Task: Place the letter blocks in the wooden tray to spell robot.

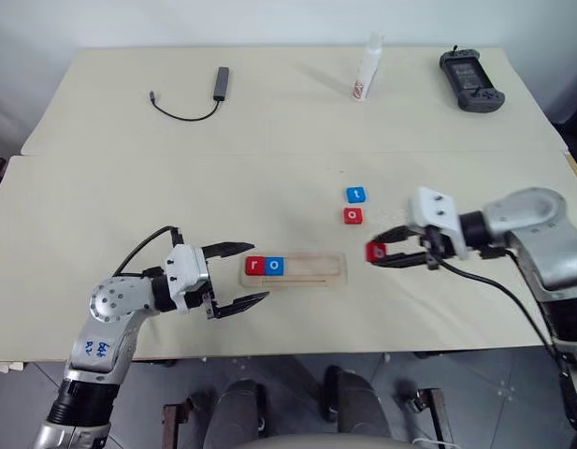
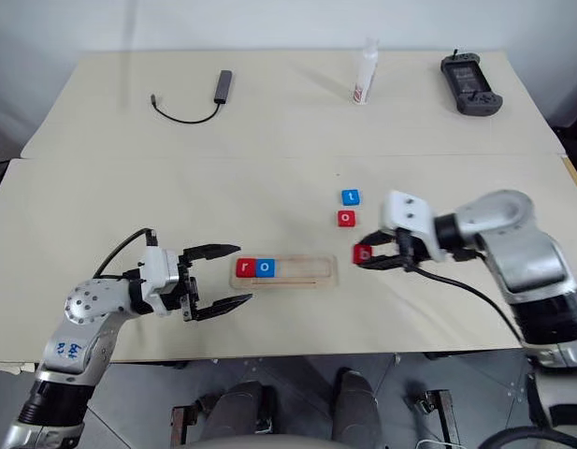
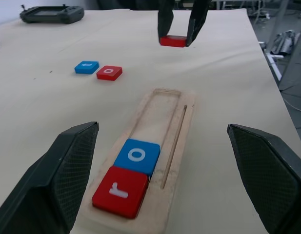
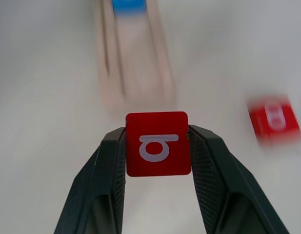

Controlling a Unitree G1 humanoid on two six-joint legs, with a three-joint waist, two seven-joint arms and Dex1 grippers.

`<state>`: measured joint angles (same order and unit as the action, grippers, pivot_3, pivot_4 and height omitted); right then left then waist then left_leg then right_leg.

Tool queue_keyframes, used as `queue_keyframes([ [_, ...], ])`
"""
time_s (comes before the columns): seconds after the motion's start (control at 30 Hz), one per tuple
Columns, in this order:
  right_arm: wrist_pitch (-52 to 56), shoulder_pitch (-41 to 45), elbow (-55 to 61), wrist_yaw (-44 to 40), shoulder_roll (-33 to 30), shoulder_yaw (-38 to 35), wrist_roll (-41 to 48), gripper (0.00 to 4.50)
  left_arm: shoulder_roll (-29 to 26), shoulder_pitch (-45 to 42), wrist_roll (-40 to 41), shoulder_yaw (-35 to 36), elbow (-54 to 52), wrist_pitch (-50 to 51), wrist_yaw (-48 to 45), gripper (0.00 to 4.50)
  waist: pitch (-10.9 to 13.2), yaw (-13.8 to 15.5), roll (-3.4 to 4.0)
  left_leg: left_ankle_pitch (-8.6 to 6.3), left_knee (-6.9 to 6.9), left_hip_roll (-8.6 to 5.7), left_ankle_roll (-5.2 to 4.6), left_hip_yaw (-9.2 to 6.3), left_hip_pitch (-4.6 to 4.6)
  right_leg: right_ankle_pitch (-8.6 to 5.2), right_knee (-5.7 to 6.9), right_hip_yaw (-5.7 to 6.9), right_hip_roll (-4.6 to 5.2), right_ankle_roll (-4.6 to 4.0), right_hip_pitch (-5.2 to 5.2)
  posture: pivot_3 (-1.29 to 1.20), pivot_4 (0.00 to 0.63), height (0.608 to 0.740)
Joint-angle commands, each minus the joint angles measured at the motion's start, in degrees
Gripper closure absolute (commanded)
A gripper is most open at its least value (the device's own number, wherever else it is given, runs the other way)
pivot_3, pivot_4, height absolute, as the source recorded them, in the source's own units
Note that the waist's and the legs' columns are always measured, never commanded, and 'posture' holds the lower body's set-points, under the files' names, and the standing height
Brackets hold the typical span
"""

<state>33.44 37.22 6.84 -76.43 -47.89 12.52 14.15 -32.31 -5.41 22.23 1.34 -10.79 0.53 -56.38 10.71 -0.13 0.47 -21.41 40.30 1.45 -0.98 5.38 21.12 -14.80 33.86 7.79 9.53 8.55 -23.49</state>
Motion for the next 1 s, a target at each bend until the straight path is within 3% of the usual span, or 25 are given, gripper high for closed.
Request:
queue_keyframes([
  [0.03, 7.3, 3.0, 4.3, 2.6, 3.9, 3.7, 1.2, 3.04, -0.9, 2.8, 0.6, 1.8, -1.7, -1.7, -0.5, 0.0, 0.0, 0.0, 0.0, 0.0, 0.0, 0.0, 0.0, -0.02, 0.01, 0.0, 0.0, 0.01, 0.0, 0.0, 0.0, 0.0, 0.15, 0.74],
  [0.4, 6.8, 7.4, -0.4, 11.0, 15.9, 13.4, -5.4, 3.04, -0.9, 8.3, 0.4, 4.7, -3.0, -2.6, 2.1, 0.0, 0.0, -0.4, 0.0, -0.01, -0.04, -0.02, 0.02, 0.03, 0.06, -0.01, 0.01, 0.02, -0.03, -0.02, -0.09, 0.0, 0.15, 0.74],
  [0.6, 4.3, 8.0, -3.0, 12.1, 18.0, 15.2, -7.4, 3.04, -0.6, 9.5, 0.1, 4.3, -4.0, -2.8, 3.4, 0.0, 0.0, -0.1, -0.01, -0.01, -0.04, -0.03, 0.02, 0.03, 0.07, -0.01, 0.01, 0.02, -0.04, -0.02, -0.09, 0.0, 0.15, 0.74],
  [0.87, 3.7, 8.1, -1.8, 11.7, 17.1, 13.6, -7.0, 0.22, -1.1, 9.6, 0.5, 4.6, -4.7, -2.3, 4.1, 0.0, 0.0, -0.3, -0.01, -0.01, -0.06, -0.02, 0.02, 0.06, 0.05, -0.01, 0.02, 0.01, -0.05, -0.02, -0.1, 0.0, 0.15, 0.74],
  [1.0, 4.4, 7.0, 0.4, 11.5, 15.4, 11.4, -5.6, 0.05, -1.1, 8.9, 0.4, 4.4, -4.2, -2.3, 3.9, 0.0, 0.0, -0.2, -0.01, -0.01, -0.05, -0.02, 0.02, 0.05, 0.06, -0.01, 0.01, 0.01, -0.05, -0.02, -0.1, 0.0, 0.15, 0.74],
])
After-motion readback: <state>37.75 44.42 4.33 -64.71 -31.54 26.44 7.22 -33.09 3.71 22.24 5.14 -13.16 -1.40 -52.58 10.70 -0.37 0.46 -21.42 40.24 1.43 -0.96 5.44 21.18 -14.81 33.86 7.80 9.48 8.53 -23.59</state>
